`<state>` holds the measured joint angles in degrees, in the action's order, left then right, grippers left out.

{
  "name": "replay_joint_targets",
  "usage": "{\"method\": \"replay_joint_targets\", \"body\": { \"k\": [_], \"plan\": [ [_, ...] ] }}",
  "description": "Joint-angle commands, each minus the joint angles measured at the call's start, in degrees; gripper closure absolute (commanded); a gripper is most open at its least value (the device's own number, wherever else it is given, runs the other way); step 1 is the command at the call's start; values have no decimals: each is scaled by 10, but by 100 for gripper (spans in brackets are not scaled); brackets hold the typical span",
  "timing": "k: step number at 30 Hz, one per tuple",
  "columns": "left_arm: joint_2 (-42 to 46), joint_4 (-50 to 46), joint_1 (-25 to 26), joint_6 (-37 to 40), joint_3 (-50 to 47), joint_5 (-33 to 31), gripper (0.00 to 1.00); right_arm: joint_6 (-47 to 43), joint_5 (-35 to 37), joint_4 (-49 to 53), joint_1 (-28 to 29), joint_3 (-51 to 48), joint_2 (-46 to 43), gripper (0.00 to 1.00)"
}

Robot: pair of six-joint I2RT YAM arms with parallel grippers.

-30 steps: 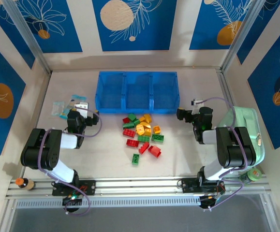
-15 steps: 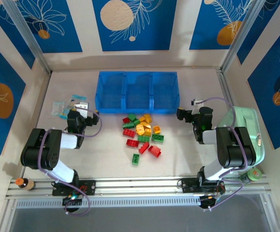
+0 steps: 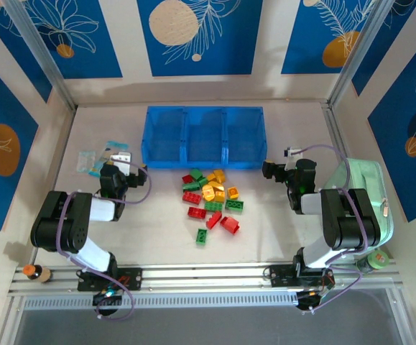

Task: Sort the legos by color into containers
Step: Pick up the lego from the middle-left of the table.

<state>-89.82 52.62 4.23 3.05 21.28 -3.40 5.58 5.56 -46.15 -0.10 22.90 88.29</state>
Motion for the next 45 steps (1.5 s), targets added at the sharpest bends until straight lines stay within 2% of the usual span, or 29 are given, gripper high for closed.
{"method": "replay_joint_targets", "body": {
  "k": [1, 3, 5, 8, 10, 12, 14, 15, 16, 17, 19, 20, 22, 24, 26, 27, 28, 29, 31, 34, 37, 40, 45],
  "plan": [
    [2, 1, -5, -3, 7, 10, 0, 1, -6, -4, 2, 9, -11, 1],
    [6, 14, -1, -5, -1, -18, 0, -4, -1, 12, 7, 14, -22, 1],
    [43, 6, 9, -9, -10, -65, 0, -24, 7, 86, 24, 36, -65, 1],
    [125, -124, 26, -8, 27, -124, 0, -56, 16, 172, 54, 63, -134, 1],
    [170, -223, 31, -33, 68, -173, 0, -82, 20, 228, 76, 87, -169, 1],
    [208, -324, 32, -68, 113, -194, 0, -98, 27, 307, 98, 122, -199, 1],
    [252, -408, 33, -118, 147, -194, 0, -28, 35, 377, 101, 163, -218, 1],
    [275, -428, 33, -140, 154, -179, 0, 30, 57, 436, 93, 180, -218, 1],
    [299, -444, 33, -160, 158, -150, 0, 135, 96, 483, 79, 193, -212, 1],
    [320, -465, 34, -188, 164, -125, 0, 183, 65, 519, 57, 209, -209, 1],
    [347, -513, 39, -223, 177, -91, 0, 201, -86, 536, 10, 218, -209, 1],
    [358, -544, 47, -234, 186, -83, 0, 218, -131, 535, 0, 218, -215, 1],
    [373, -597, 71, -240, 199, -81, 0, 245, -159, 540, -2, 219, -230, 1],
    [386, -640, 106, -238, 205, -93, 0, 291, -157, 562, -2, 228, -248, 1],
    [398, -678, 147, -238, 210, -112, 0, 398, -117, 621, -7, 235, -268, 1],
    [402, -693, 166, -241, 211, -118, 0, 420, -153, 611, -17, 228, -276, 1],
    [404, -709, 185, -247, 212, -120, 0, 418, -225, 573, -26, 216, -282, 1],
    [404, -721, 204, -257, 210, -117, 1, 415, -251, 577, -21, 219, -285, 1],
    [402, -734, 237, -277, 203, -107, 4, 384, -219, 656, 24, 266, -284, 1],
    [398, -748, 290, -316, 186, -99, 7, 339, -110, 782, 128, 346, -284, 0],
    [397, -765, 342, -351, 168, -112, 7, 331, -26, 854, 217, 387, -293, 1],
    [400, -773, 379, -384, 150, -106, 9, 340, 12, 897, 275, 389, -308, 6],
    [376, -767, 441, -415, 137, -111, 12, 354, 54, 937, 338, 367, -332, 11]
  ]
}}
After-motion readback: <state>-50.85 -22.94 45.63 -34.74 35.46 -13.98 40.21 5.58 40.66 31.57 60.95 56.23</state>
